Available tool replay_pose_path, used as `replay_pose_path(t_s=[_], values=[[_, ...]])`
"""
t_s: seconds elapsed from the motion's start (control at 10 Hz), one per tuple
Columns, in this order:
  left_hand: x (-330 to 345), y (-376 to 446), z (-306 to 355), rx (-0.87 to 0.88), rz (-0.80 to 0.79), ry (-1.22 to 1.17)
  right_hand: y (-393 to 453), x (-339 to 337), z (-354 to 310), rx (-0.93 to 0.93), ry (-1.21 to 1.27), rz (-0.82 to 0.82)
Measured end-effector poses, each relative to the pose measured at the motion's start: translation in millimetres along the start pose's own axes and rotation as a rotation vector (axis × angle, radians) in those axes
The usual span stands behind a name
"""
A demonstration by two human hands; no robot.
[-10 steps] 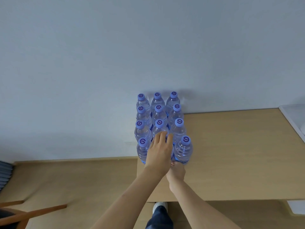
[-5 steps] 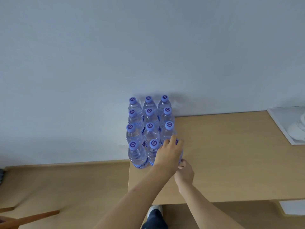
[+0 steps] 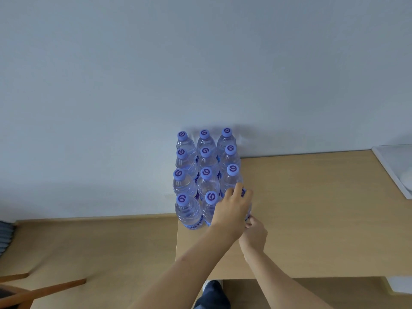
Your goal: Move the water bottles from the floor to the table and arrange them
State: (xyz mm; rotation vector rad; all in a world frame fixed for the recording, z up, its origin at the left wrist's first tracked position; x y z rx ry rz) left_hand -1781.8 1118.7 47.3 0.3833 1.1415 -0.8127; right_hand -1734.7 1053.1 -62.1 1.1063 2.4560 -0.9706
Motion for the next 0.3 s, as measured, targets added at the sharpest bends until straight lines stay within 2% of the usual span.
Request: replay_pose_path(t_s=[0.1, 0.2, 0.3], values=[[1, -4, -3, 0.019, 0.033, -0.049, -1, -4, 1, 0.028, -0.019, -0.059], [-8, -16, -10, 0.06, 0.164, -0.201, 3, -11, 4, 0.034, -0.071, -0.146], [-30, -34, -19, 0.135, 0.374, -0.283, 14, -33, -10, -0.008, -0.055, -0.063]])
Point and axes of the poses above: each hand's wrist, its own y-axis towards the middle knuckle, its own x-axis out of the palm, z = x × y, the point moved 5 cm from there along y, towards the middle knuckle, and after that the axes turned 9 degrees about -y, right-handed, at the moved point
